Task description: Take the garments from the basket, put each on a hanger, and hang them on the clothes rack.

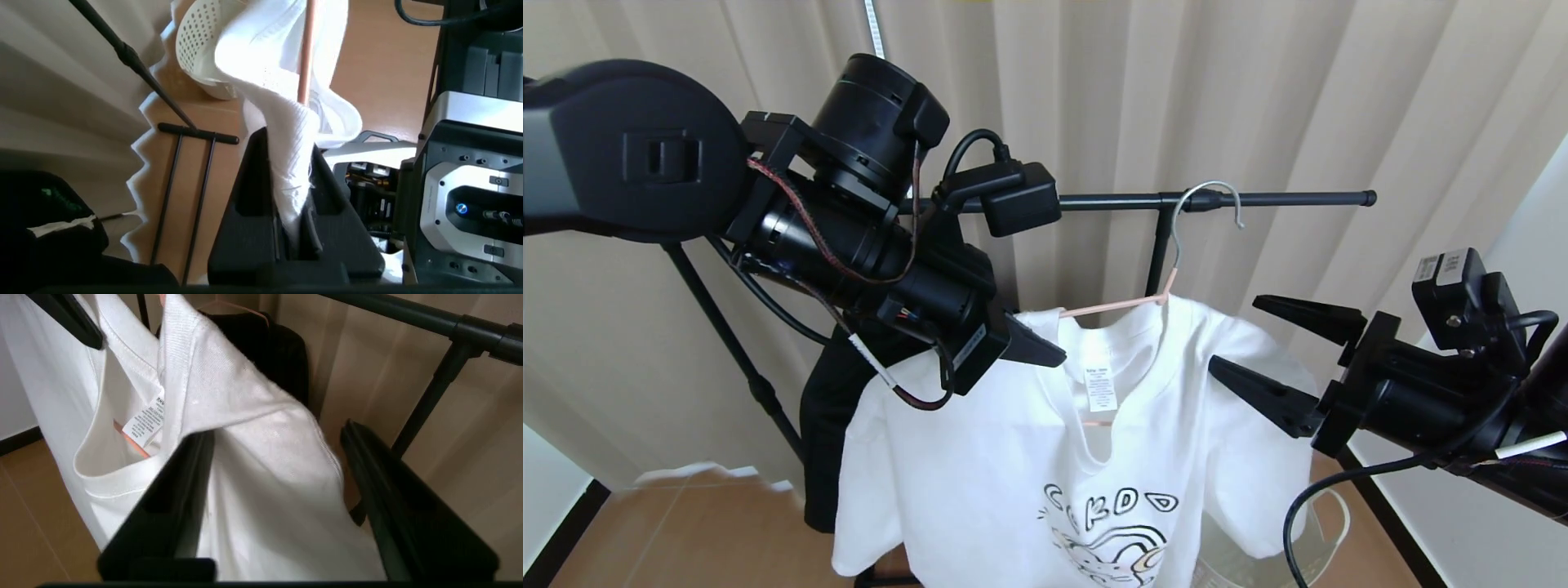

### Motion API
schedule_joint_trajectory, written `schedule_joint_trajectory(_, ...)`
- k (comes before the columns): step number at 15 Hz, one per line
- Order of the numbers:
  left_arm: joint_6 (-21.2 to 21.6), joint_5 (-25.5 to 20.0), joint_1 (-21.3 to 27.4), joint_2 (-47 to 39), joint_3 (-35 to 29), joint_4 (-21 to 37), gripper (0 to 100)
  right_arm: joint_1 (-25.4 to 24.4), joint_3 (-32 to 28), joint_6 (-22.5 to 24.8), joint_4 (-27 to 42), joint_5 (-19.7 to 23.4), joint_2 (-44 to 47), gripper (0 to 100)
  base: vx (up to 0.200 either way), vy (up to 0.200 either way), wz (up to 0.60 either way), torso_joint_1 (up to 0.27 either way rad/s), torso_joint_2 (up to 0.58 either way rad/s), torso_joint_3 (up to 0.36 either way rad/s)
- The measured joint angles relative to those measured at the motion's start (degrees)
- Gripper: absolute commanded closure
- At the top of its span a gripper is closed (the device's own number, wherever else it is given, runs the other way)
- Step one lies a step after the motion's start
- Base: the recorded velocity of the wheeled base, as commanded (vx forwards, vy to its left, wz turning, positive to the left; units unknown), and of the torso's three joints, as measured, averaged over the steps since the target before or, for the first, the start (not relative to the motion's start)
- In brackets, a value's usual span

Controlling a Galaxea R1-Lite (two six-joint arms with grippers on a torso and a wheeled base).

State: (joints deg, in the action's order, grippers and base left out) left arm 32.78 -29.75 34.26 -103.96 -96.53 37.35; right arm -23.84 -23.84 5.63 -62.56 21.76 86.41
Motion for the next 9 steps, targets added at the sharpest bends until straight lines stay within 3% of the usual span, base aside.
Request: schedule_joint_trajectory(9,0.00,0.77,-1.93,5.38,12.79,-14.84,100,3.07,-1.17,0.05,0.16,0.49,0.02,0,0.000,0.000,0.00,0.000,0.00,0.000)
